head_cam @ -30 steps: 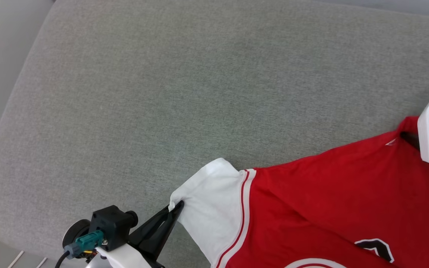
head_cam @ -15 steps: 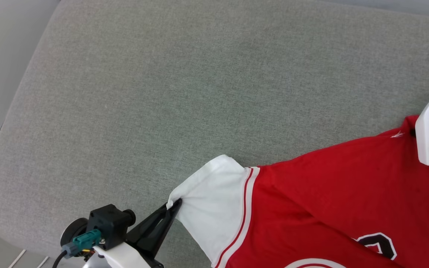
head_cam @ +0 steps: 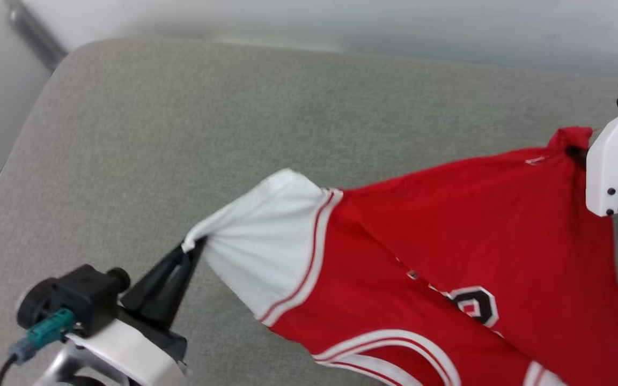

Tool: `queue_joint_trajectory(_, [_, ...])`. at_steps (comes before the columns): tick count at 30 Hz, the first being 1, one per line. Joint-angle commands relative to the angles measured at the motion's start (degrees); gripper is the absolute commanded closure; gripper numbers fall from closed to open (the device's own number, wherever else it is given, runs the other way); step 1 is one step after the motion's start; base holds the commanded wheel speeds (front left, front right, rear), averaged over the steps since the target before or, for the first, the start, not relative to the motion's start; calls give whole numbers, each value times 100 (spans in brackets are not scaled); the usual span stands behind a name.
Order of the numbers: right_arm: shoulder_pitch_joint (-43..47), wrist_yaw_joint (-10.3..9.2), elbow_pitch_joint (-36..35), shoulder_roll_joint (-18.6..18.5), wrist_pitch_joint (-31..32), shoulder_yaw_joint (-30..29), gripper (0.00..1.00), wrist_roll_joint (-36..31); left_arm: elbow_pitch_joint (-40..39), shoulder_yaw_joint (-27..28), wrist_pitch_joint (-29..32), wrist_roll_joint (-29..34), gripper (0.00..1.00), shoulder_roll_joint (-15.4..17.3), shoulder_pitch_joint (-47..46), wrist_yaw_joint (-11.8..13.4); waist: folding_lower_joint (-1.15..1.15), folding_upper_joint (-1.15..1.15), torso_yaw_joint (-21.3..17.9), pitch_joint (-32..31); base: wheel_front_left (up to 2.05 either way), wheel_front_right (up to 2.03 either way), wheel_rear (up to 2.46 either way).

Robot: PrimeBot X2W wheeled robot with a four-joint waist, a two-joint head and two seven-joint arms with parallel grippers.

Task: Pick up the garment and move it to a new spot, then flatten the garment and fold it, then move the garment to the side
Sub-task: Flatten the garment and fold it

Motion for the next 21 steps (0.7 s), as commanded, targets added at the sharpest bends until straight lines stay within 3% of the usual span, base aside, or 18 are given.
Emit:
queue_joint_trajectory(1, [-68, -2, -79, -32, -67, 17, 100, 56, -54, 89, -55, 29, 100, 55, -102, 45, 0, 0, -293, -311, 0, 0, 0])
queue_joint_trajectory(10, [220, -2, -1144, -122, -238, -45, 100, 492, -597, 952, -268, -83, 100, 423, -10, 316, 0, 0, -927, -882, 0, 0, 0])
queue_joint_trajectory(21, [400, -2, -2561, 145, -583, -553, 100, 554, -1267, 2022, -400, -176, 100, 916, -630, 423, 0, 0, -1549, -1054, 0, 0, 0])
